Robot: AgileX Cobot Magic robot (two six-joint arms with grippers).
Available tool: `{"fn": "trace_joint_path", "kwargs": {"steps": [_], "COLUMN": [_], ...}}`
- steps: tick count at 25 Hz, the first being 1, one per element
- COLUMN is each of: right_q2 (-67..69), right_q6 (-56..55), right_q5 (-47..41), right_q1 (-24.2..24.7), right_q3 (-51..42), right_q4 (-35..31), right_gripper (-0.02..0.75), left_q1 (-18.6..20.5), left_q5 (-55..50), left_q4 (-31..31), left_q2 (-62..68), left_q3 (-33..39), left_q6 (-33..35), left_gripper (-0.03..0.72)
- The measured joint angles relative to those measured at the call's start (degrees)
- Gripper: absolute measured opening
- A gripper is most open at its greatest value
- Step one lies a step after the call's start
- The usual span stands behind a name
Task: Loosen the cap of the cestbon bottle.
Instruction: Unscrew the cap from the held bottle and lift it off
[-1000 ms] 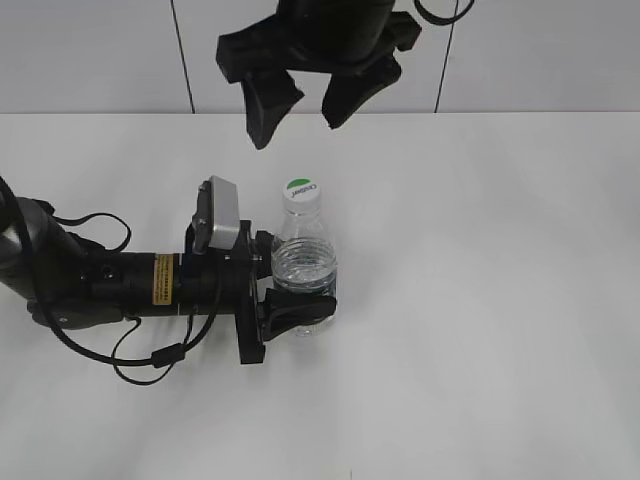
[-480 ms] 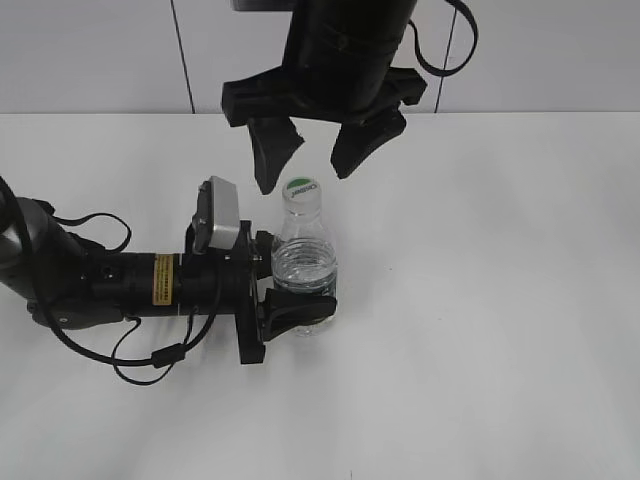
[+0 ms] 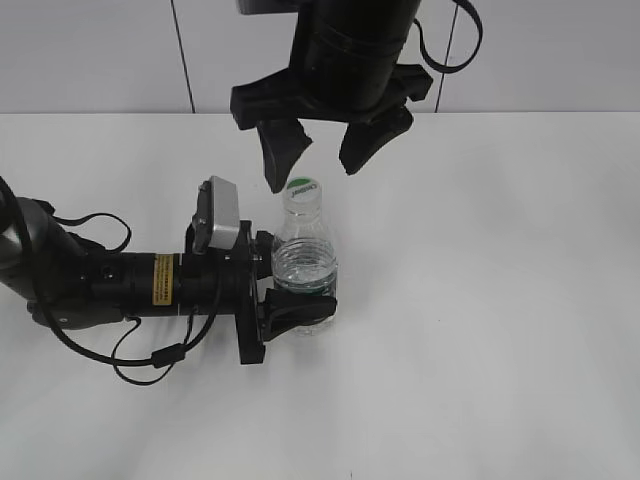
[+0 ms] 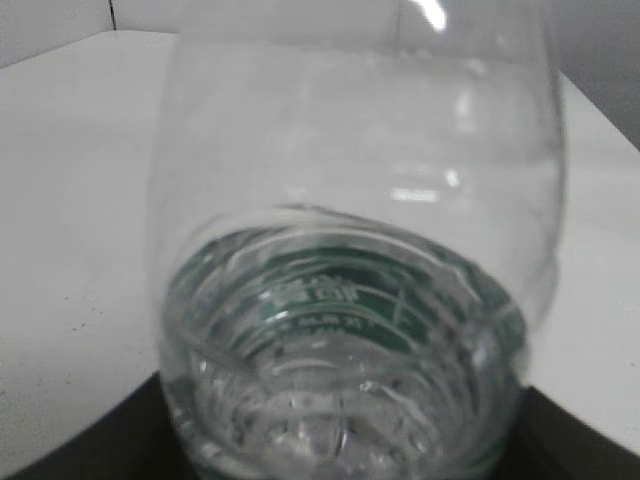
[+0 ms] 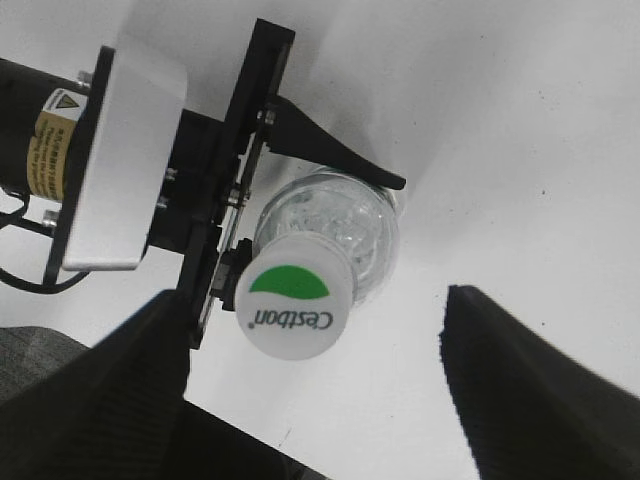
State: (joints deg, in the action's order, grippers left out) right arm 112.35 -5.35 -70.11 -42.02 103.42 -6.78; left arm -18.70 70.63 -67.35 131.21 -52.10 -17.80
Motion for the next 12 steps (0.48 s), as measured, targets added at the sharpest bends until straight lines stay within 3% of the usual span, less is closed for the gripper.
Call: {"fn": "trace_joint_path", "kwargs": {"steps": [12], "right_q2": [2.1], "right_q6": [0.6], "right_q5": [0.0], "right_q1": [0.0], "right_q3": [0.0], "right_q4": [0.8], "right_gripper": [0.584], "left_q1": [0.0], "left_q5": [0.0], "left_q4": [0.0], "left_q2": [0.0], "left_q3": [0.0], "left_q6": [0.0], "left_gripper": [0.414]}}
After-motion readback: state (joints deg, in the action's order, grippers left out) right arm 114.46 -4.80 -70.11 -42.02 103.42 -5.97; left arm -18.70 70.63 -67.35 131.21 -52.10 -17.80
